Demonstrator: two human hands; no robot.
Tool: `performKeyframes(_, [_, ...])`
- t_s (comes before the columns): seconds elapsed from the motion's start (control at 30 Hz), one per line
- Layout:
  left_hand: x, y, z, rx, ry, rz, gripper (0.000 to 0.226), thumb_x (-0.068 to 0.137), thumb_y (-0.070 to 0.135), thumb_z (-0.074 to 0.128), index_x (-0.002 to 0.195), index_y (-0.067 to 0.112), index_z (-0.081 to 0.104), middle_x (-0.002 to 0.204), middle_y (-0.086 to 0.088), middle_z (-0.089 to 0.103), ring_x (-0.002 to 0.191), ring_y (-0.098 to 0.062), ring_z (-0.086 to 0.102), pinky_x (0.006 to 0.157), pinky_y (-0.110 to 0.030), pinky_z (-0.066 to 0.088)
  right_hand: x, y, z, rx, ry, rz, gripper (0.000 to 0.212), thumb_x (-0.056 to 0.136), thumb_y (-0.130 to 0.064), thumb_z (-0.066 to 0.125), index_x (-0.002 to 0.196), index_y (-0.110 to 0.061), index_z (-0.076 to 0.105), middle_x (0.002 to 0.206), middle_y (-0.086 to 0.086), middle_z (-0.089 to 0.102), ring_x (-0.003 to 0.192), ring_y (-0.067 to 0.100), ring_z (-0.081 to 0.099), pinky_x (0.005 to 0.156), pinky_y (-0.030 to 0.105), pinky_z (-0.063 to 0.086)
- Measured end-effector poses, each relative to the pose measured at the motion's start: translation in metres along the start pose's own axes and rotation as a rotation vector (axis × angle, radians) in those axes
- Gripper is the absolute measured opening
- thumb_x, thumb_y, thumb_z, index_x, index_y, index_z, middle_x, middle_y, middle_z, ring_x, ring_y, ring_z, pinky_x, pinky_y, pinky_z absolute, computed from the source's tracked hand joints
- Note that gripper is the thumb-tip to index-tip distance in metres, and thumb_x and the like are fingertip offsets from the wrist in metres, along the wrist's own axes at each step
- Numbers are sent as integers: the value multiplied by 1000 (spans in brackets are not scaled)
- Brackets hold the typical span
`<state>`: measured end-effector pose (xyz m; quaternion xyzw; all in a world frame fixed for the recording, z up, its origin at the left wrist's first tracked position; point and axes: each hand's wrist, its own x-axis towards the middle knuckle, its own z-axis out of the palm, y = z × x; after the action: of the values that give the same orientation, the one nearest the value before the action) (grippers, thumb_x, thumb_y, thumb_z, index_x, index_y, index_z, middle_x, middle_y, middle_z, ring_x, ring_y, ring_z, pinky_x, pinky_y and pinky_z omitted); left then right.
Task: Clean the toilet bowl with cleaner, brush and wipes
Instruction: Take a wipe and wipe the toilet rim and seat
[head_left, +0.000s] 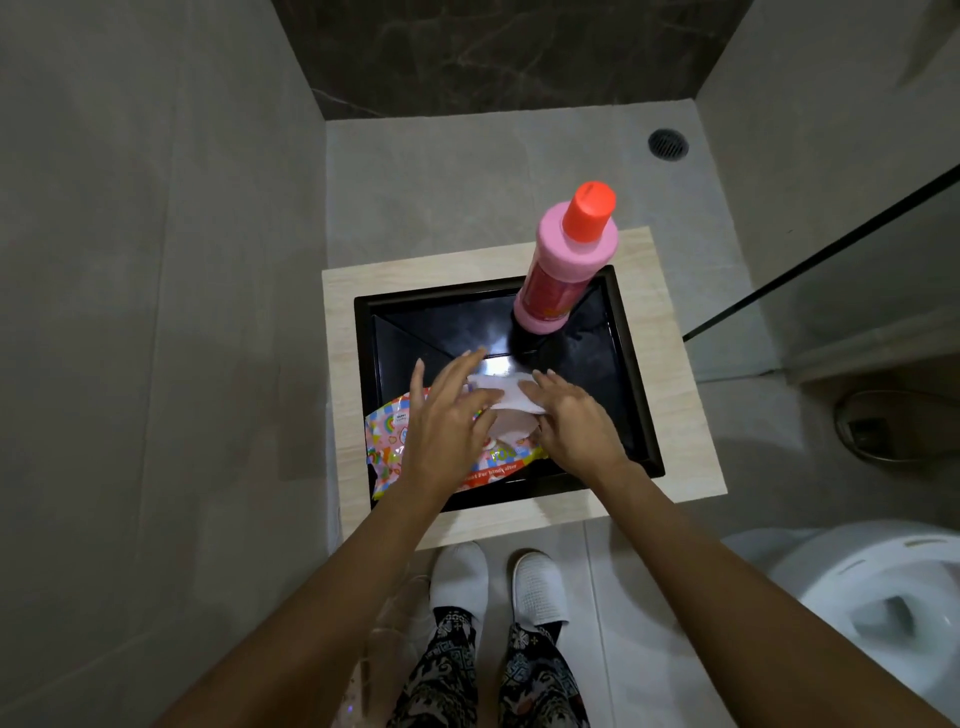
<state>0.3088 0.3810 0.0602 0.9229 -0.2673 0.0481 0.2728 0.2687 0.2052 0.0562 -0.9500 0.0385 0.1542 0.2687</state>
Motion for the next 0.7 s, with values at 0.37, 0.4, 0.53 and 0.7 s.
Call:
performKeyframes(0.37, [24, 27, -13, 310, -626, 65, 57, 101, 37, 36, 149, 11, 23, 160, -9, 5, 147, -20, 9, 117, -43, 7, -55, 19, -68, -142, 163, 300, 54, 83, 2, 51, 135, -11, 51, 113, 15, 64, 100, 35, 60, 85, 41, 49])
performKeyframes(0.4, [27, 34, -13, 337, -691, 76, 58, 102, 38, 29, 151, 10, 14, 160, -9, -1, 147, -20, 3, 117, -41, 5, -62, 25, -71, -214, 186, 323, 51, 81, 1, 54, 131, -8, 53, 115, 15, 62, 104, 34, 59, 92, 41, 47])
performKeyframes(0.53, [40, 63, -11, 337, -796, 101, 62, 102, 42, 24, 152, 8, 7, 160, -10, -2, 147, -19, 1, 117, -38, 4, -97, 52, -74, -348, 184, 445, 53, 75, -1, 61, 127, -2, 56, 123, 24, 57, 122, 39, 48, 109, 52, 32])
performKeyframes(0.7, [59, 115, -1, 349, -843, 223, 64, 101, 45, 25, 152, 9, 7, 160, -8, -1, 147, -18, 1, 117, -41, 3, -153, 74, -78, -301, 143, 645, 57, 88, -7, 50, 144, -8, 38, 146, 21, 38, 142, 33, 25, 117, 48, 10])
